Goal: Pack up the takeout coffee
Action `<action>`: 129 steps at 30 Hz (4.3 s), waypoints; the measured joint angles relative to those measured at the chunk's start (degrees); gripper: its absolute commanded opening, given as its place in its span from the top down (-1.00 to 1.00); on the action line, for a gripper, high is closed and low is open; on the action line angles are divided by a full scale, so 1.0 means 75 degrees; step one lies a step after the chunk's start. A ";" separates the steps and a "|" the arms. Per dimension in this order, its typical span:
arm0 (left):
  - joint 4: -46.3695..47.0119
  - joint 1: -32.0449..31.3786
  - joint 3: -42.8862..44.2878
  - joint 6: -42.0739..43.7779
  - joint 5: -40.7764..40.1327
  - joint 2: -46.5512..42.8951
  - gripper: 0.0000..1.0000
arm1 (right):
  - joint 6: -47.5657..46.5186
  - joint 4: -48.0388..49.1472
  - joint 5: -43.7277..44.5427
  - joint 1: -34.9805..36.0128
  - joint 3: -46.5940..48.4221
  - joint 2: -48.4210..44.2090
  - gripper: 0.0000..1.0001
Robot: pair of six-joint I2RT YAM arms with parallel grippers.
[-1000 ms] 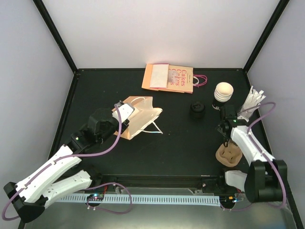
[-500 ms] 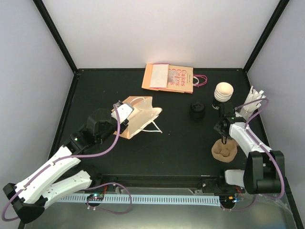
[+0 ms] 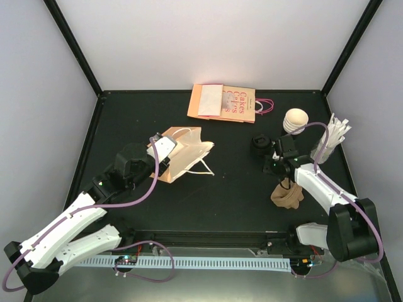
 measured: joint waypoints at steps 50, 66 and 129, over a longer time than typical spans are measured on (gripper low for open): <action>0.0000 0.0000 -0.0003 0.0000 0.0000 0.0064 0.84 | 0.2390 -0.1684 0.2547 -0.2020 -0.0428 -0.1416 -0.22; 0.0000 0.0000 -0.0009 0.0000 0.0000 0.0099 0.83 | 0.2130 -0.1781 0.2984 -0.2011 0.0495 0.0519 -0.10; 0.0009 0.0000 -0.0070 0.0003 0.0000 0.0099 0.83 | -0.0498 -0.1023 0.2186 0.1029 0.1629 0.0061 -0.10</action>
